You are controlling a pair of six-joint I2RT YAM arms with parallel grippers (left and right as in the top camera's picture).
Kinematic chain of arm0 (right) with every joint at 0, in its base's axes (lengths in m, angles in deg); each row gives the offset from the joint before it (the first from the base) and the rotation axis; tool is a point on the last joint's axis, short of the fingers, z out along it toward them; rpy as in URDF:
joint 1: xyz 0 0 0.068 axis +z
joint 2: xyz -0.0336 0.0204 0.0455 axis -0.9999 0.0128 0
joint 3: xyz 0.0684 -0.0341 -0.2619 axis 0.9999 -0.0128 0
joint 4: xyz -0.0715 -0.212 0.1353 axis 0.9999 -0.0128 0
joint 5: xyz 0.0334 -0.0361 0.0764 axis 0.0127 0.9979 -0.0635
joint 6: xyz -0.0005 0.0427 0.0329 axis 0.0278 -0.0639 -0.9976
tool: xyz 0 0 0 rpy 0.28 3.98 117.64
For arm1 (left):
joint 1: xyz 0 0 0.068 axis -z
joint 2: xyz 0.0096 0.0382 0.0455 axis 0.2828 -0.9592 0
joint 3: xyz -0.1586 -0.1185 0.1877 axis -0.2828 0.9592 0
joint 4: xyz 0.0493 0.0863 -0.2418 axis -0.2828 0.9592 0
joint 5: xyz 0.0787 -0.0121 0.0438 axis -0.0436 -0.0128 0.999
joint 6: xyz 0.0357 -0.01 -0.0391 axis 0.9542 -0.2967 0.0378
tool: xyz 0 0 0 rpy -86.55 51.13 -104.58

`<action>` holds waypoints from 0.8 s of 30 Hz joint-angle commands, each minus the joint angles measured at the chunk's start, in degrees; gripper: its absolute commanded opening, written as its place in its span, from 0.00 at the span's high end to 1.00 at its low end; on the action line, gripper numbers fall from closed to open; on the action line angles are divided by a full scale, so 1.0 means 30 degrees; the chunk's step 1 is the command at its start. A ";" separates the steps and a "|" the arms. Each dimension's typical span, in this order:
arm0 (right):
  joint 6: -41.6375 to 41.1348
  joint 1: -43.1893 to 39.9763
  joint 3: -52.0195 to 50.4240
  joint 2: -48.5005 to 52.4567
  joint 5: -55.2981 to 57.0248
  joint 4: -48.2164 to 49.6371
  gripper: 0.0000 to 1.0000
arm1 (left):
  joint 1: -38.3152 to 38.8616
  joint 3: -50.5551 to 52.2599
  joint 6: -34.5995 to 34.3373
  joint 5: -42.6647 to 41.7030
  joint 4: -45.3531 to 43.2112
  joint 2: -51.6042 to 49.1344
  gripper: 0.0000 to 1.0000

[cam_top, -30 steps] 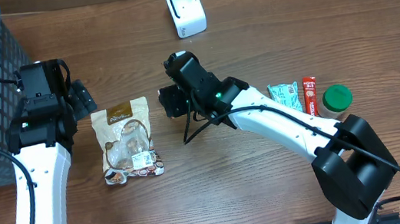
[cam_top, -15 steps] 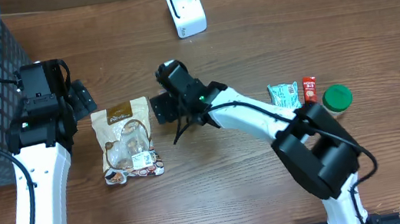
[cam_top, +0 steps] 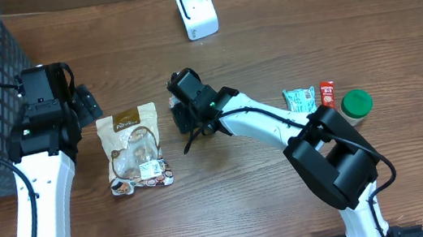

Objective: Scan the item barcode
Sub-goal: 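Lower the right gripper over the orange Kleenex box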

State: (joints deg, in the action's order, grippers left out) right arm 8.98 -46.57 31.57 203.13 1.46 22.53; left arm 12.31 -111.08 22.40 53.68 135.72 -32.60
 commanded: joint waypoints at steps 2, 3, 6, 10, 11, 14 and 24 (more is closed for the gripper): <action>0.0044 -0.0517 0.0364 -0.2557 0.2259 -0.1428 0.78 | 0.0007 -0.0233 0.0022 0.0313 -0.0007 -0.0029 0.00; 0.0044 -0.0568 0.0364 -0.2994 0.2987 -0.1953 0.78 | 0.0007 -0.0233 0.0022 0.0313 -0.0007 -0.0029 0.00; 0.0051 -0.0634 0.0364 -0.3942 0.5275 -0.3876 0.78 | 0.0007 -0.0233 0.0022 0.0313 -0.0007 -0.0029 0.00; 0.0124 -0.0634 0.0233 -0.3891 0.7300 -0.6790 0.78 | 0.0007 -0.0233 0.0022 0.0313 -0.0007 -0.0029 0.00; 0.0124 -0.0634 -0.0168 -0.3861 0.8342 -0.7548 0.78 | 0.0007 -0.0233 0.0022 0.0313 -0.0007 -0.0029 0.00; 0.0102 -0.0634 -0.1413 -0.3818 0.9486 -0.7759 0.78 | 0.0007 -0.0233 0.0022 0.0313 -0.0007 -0.0029 0.00; 0.0029 -0.0634 -0.3672 -0.3351 0.9675 -0.5923 0.74 | 0.0007 -0.0233 0.0022 0.0313 -0.0007 -0.0029 0.00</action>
State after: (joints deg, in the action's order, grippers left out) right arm 9.24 -48.41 21.01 192.36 29.13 4.37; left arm 12.31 -111.08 22.40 53.66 135.69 -32.60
